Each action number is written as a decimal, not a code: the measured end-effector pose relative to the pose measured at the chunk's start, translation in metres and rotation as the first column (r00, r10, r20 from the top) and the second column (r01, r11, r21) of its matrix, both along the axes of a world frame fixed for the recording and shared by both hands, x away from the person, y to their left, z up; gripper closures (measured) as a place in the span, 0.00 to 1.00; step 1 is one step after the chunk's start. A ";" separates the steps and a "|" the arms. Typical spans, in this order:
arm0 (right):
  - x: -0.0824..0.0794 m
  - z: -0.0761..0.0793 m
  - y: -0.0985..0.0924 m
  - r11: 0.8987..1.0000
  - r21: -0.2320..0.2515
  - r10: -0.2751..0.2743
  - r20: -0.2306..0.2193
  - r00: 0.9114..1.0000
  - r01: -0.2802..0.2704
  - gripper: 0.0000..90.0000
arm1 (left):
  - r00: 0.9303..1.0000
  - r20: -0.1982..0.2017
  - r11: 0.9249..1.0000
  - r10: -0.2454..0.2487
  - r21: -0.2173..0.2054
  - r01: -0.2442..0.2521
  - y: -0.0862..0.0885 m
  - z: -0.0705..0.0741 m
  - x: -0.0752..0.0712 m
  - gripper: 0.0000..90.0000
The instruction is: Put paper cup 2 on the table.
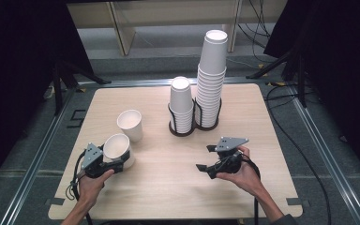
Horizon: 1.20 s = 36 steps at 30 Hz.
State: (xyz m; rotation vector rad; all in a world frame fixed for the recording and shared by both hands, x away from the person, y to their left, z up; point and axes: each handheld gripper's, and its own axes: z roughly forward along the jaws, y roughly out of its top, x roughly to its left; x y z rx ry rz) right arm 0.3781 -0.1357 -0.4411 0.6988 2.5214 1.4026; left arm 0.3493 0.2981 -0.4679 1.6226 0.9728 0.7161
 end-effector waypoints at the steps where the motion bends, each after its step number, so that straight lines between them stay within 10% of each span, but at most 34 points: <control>1: 0.000 0.000 0.000 1.000 -0.001 -0.002 0.012 1.000 0.002 0.18 | 1.000 0.000 1.000 -0.003 0.001 0.003 0.000 0.000 0.001 0.15; 22: 0.000 -0.008 -0.003 1.000 -0.019 -0.011 -0.021 1.000 0.011 0.18 | 1.000 0.013 1.000 -0.003 0.016 0.003 0.005 -0.011 0.015 0.13; 36: -0.003 -0.009 -0.005 0.999 -0.032 -0.002 -0.022 1.000 0.001 0.18 | 0.999 -0.045 1.000 0.015 -0.002 -0.015 0.011 -0.020 0.009 0.14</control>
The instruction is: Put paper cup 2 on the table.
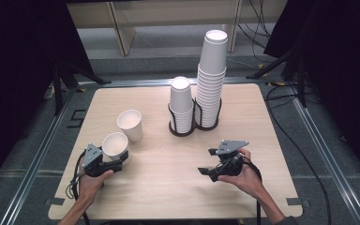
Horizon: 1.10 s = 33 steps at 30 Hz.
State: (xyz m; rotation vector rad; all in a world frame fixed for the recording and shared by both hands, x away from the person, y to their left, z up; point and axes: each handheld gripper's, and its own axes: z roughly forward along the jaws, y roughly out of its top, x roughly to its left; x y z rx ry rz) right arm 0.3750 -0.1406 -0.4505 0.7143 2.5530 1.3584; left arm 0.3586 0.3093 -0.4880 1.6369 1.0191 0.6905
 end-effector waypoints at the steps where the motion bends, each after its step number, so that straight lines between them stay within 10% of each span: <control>1: -0.001 0.000 0.000 1.000 0.001 0.002 -0.004 1.000 -0.002 0.18 | 1.000 0.005 1.000 -0.009 -0.005 0.009 0.000 -0.002 0.001 0.14; 19: -0.003 -0.002 -0.002 1.000 -0.005 0.004 -0.010 1.000 -0.004 0.19 | 0.993 -0.120 0.998 0.013 0.066 -0.005 0.021 -0.008 -0.012 0.16; 33: -0.007 0.000 -0.011 0.999 0.001 -0.045 -0.018 0.999 0.045 0.18 | 0.988 -0.153 1.000 0.006 0.019 -0.003 0.020 0.002 -0.041 0.16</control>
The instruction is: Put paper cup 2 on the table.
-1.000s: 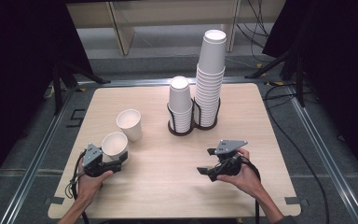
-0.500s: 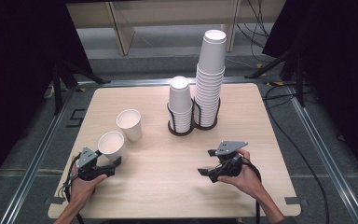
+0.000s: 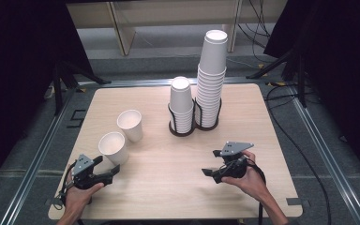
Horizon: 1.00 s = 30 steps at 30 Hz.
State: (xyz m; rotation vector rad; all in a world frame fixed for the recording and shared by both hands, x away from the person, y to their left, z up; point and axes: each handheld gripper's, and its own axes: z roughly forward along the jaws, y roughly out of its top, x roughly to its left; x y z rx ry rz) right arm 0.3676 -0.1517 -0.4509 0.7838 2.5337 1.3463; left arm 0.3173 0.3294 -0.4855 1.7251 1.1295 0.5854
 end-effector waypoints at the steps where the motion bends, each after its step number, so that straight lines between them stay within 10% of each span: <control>1: -0.002 0.000 -0.001 1.000 0.004 -0.011 -0.019 1.000 0.011 0.18 | 1.000 -0.001 1.000 0.001 -0.006 -0.001 -0.001 0.001 -0.004 0.16; 15: -0.016 -0.005 -0.022 0.996 -0.009 -0.089 -0.036 0.995 0.088 0.18 | 0.996 0.026 0.995 -0.086 -0.056 0.087 -0.019 0.016 -0.042 0.16; 30: -0.029 -0.011 -0.040 0.989 -0.017 -0.146 -0.051 0.988 0.146 0.17 | 0.983 0.039 0.984 -0.178 0.028 0.177 -0.036 0.018 -0.054 0.16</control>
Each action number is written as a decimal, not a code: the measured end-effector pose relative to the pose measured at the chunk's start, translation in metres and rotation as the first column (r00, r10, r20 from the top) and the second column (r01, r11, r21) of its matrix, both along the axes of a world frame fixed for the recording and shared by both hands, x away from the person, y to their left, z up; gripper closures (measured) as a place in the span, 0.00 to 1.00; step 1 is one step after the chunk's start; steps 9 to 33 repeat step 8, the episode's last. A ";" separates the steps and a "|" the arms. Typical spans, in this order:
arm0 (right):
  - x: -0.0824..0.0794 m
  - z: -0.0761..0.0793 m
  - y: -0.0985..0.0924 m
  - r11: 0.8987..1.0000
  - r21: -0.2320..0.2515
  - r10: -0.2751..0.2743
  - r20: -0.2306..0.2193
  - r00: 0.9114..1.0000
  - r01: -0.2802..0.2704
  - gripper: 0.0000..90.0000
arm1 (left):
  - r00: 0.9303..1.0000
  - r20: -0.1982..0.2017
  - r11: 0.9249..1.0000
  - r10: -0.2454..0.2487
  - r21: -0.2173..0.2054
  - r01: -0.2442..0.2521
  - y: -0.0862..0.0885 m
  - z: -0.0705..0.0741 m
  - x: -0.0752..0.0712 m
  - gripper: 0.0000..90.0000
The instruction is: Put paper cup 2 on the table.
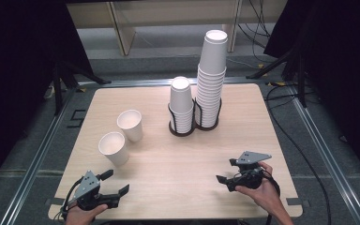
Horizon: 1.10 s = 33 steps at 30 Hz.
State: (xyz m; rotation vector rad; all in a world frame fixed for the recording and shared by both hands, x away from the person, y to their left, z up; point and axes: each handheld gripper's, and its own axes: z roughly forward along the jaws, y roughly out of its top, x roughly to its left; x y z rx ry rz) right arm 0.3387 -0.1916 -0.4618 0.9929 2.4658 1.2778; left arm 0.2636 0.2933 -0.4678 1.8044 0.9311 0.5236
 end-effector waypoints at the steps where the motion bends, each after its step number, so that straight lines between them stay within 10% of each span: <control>1: 0.000 0.000 0.000 1.000 -0.001 -0.003 0.006 1.000 0.003 0.17 | 1.000 0.005 1.000 -0.003 -0.003 0.003 0.000 0.000 0.000 0.16; 33: 0.001 -0.004 -0.001 1.000 -0.008 -0.008 -0.010 1.000 0.008 0.17 | 1.000 0.006 1.000 0.010 -0.015 -0.010 0.001 -0.001 0.002 0.16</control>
